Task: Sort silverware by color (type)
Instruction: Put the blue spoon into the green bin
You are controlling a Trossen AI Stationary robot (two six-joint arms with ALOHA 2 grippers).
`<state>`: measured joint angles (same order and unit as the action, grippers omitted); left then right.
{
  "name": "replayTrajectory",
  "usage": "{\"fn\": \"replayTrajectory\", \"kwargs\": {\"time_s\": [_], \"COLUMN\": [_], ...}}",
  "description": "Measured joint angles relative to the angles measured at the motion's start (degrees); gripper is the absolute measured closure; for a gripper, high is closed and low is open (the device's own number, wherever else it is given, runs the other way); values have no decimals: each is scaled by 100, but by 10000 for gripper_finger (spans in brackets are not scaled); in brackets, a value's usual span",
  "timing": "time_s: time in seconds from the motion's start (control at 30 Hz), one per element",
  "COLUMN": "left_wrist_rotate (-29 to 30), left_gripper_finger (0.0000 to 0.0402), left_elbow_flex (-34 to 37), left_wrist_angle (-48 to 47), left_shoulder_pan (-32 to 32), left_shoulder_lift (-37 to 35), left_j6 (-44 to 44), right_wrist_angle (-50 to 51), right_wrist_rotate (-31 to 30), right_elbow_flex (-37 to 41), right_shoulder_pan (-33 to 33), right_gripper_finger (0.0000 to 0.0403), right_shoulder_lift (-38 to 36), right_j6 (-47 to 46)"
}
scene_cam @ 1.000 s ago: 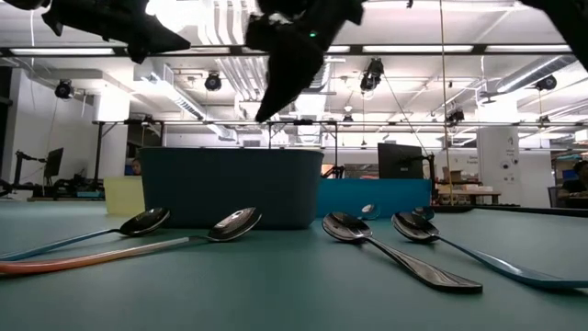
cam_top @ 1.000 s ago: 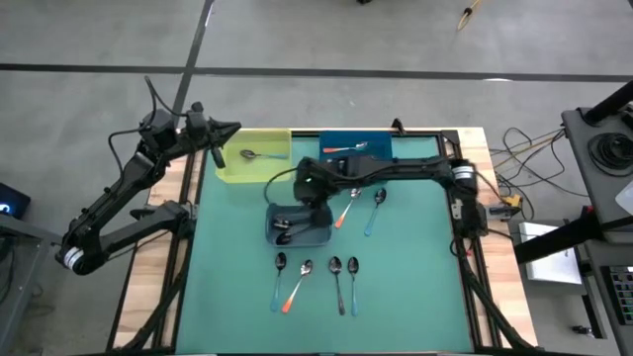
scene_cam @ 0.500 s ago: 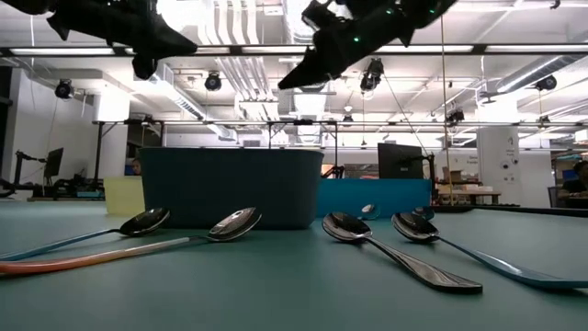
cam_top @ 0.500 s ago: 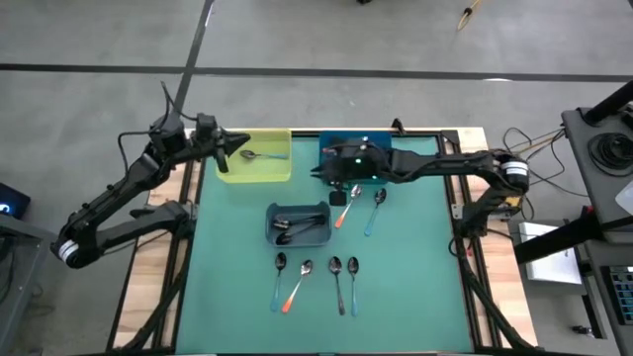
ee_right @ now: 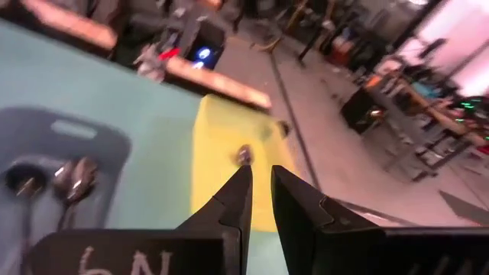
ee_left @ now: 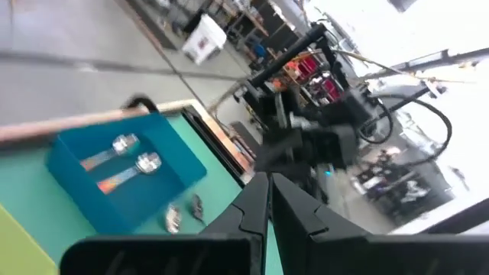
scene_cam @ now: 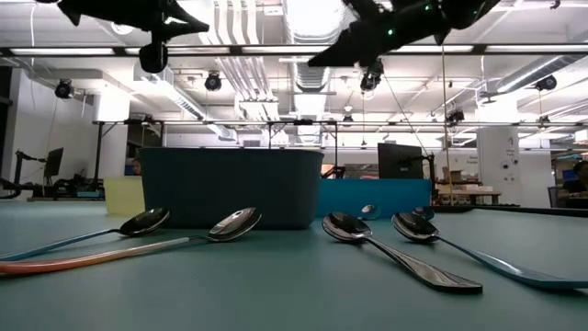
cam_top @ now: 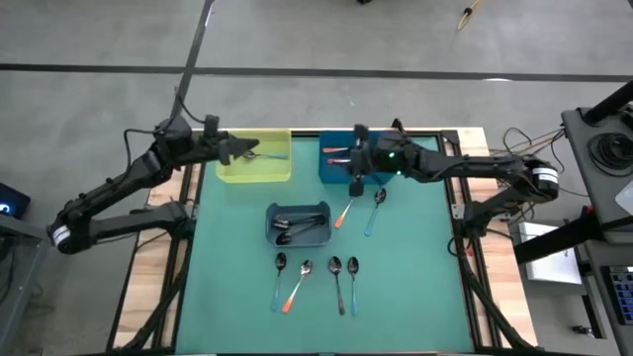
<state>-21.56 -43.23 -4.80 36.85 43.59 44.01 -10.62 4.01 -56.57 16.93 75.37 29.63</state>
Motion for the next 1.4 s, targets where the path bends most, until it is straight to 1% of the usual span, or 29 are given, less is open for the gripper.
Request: {"fn": "replayTrajectory", "kwargs": {"time_s": [0.1, 0.17, 0.3, 0.4, 0.47, 0.53, 0.63, 0.73, 0.83, 0.93, 1.07, 1.1, 1.33, 1.4], "left_wrist_rotate": [208, 497, 1245, 2010, 2491, 2849, 3141, 3209, 3184, 3004, 2513, 2466, 2450, 2536], "left_gripper_finger": [402, 402, 402, 402, 402, 402, 402, 402, 402, 402, 402, 402, 402, 402], "left_elbow_flex": [-197, -374, -916, -1366, -1613, -1779, -1891, -1901, -1899, -1899, -1899, -1899, -1894, -1892], "left_wrist_angle": [-327, -840, -2462, -3676, -4266, -4546, -4622, -4633, -4735, -4761, -4769, -4766, -4758, -4756], "left_shoulder_pan": [-376, -697, -1374, -1982, -2436, -2871, -3469, -3950, -4245, -4406, -4698, -4807, -5625, -5784], "left_shoulder_lift": [105, 174, 326, 516, 688, 873, 1178, 1539, 1887, 2177, 2564, 2675, 3465, 3685], "left_j6": [366, 440, 573, 922, 1259, 1546, 1970, 2304, 2586, 2836, 3280, 3411, 4318, 4530], "right_wrist_angle": [5, 23, -127, -163, -160, -158, -169, -165, -172, -169, -171, -167, 124, 159], "right_wrist_rotate": [73, 207, 273, 248, 255, 278, 270, 257, 261, 259, 260, 260, 256, 258], "right_elbow_flex": [90, 220, 354, 354, 356, 360, 360, 360, 360, 360, 360, 360, 360, 360], "right_shoulder_pan": [153, 236, 354, 397, 390, 382, 386, 389, 387, 386, 386, 386, 386, 386], "right_gripper_finger": [360, 360, 360, 360, 360, 360, 360, 360, 360, 360, 360, 360, 360, 360], "right_shoulder_lift": [-239, -351, -442, -441, -411, -397, -404, -421, -435, -436, -410, -399, -397, -397], "right_j6": [-186, -141, -164, -261, -263, -269, -337, -357, -355, -388, -497, -520, -663, -738]}}
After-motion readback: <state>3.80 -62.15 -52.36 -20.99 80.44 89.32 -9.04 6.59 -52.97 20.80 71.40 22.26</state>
